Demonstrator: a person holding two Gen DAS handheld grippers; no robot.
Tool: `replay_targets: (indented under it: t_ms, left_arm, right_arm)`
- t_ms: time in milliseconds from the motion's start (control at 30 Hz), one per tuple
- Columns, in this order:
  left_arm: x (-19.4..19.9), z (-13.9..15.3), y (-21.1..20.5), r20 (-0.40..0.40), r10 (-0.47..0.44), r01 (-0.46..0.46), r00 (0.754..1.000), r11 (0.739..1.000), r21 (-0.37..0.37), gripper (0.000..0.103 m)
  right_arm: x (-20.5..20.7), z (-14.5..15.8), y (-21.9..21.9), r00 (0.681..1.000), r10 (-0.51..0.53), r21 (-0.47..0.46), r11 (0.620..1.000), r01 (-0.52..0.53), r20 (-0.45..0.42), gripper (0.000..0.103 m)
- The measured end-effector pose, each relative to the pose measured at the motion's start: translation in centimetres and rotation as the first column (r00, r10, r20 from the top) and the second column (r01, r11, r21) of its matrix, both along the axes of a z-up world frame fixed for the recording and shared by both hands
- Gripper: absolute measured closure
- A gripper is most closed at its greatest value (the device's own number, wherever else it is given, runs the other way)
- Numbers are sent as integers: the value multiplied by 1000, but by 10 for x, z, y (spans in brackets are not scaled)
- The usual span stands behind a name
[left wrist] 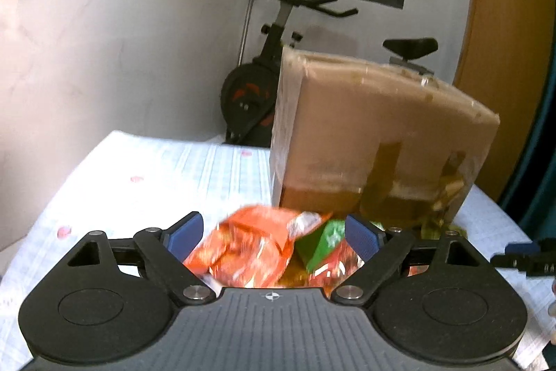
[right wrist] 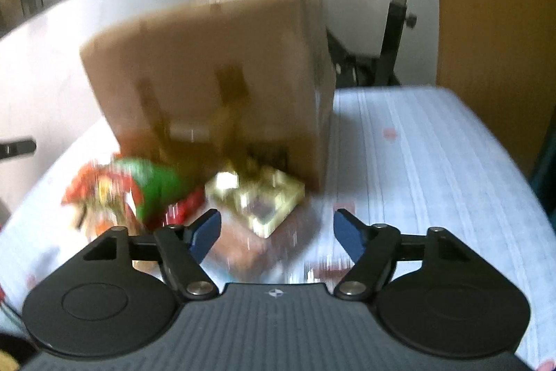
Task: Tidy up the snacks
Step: 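Lower both tools back toward the remaining snacks on the table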
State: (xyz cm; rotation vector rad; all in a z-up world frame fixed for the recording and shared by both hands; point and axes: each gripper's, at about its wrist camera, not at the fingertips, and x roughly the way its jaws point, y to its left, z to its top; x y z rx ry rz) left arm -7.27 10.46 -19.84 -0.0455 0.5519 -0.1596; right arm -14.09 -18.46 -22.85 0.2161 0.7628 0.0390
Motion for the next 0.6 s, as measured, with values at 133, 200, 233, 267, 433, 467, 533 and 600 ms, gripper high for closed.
replay_targets:
  t_ms: [133, 200, 233, 267, 433, 467, 533, 600]
  left_arm:
    - [-8, -15, 2, -39, 5, -5, 999, 1000, -6, 14]
    - [-11, -21, 2, -54, 10, -10, 999, 1000, -7, 14]
    - [-12, -23, 3, -62, 11, -12, 998, 1000, -9, 14]
    - [-14, -26, 3, -68, 12, -13, 998, 1000, -12, 14]
    - [-18, -37, 2, -98, 15, -17, 995, 1000, -25, 15]
    - [-20, -39, 1, -103, 15, -18, 995, 999, -27, 15]
    - [-21, -42, -1, -111, 14, -18, 994, 999, -31, 16]
    - [-23, -45, -1, -119, 14, -18, 993, 999, -31, 16]
  right_arm:
    - [-15, -21, 5, 996, 49, -31, 998, -51, -78, 33]
    - [-20, -26, 9, 993, 76, -82, 993, -84, -93, 33]
    - [-21, -27, 9, 990, 93, -94, 990, -103, -101, 33]
    - [-23, -28, 10, 989, 109, -106, 987, -119, -103, 33]
    - [-24, -30, 17, 979, 174, -176, 966, -191, -106, 32]
    - [-24, -30, 18, 977, 185, -191, 961, -202, -104, 32]
    - [-22, -30, 22, 972, 210, -224, 947, -228, -102, 33]
    - [-21, -30, 24, 967, 232, -248, 936, -251, -101, 33]
